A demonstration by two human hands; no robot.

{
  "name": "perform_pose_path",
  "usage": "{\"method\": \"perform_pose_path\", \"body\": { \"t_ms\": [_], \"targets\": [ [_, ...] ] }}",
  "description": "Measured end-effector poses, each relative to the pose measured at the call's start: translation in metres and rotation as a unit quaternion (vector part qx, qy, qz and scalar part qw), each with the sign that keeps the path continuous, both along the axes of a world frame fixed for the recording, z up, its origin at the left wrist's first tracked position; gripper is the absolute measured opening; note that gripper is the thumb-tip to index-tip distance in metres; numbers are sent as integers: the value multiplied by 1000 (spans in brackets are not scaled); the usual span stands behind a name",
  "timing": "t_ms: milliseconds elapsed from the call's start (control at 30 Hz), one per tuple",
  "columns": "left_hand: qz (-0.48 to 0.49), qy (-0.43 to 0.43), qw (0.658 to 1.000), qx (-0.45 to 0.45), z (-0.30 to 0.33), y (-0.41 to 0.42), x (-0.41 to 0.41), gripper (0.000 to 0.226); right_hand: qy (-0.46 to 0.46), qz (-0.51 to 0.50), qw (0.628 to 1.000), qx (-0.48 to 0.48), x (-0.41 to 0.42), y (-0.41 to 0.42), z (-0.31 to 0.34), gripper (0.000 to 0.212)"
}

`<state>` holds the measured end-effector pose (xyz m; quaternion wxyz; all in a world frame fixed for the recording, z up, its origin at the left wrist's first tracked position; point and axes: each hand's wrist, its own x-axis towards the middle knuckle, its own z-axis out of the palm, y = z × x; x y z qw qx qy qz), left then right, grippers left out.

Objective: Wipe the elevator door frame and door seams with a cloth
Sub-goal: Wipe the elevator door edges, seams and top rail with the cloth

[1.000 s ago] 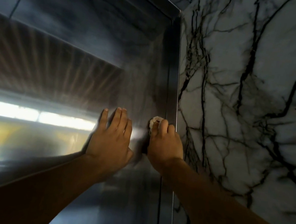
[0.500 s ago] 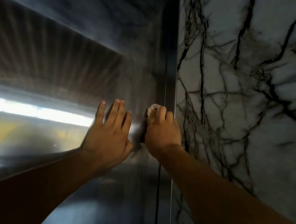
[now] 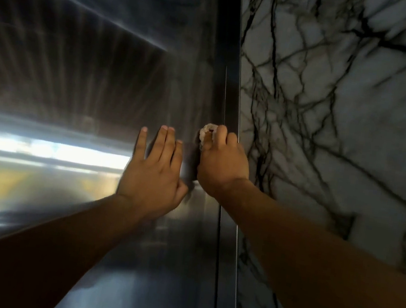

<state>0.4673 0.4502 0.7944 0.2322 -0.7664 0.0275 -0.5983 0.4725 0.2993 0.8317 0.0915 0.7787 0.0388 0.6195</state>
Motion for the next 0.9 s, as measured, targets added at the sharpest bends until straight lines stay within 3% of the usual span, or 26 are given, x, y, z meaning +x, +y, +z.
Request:
{"method": "perform_pose_path", "body": {
  "t_ms": [367, 633, 900],
  "targets": [
    [-7, 3, 1000, -7, -100, 3, 0, 90, -17, 3, 1000, 8, 4, 3, -101, 56],
    [-19, 6, 1000, -6, -150, 8, -6, 92, 12, -6, 1000, 5, -4, 4, -149, 73],
    [-13, 17, 999, -34, -188, 4, -15, 87, 26, -8, 1000, 10, -6, 4, -191, 71]
  ]
}}
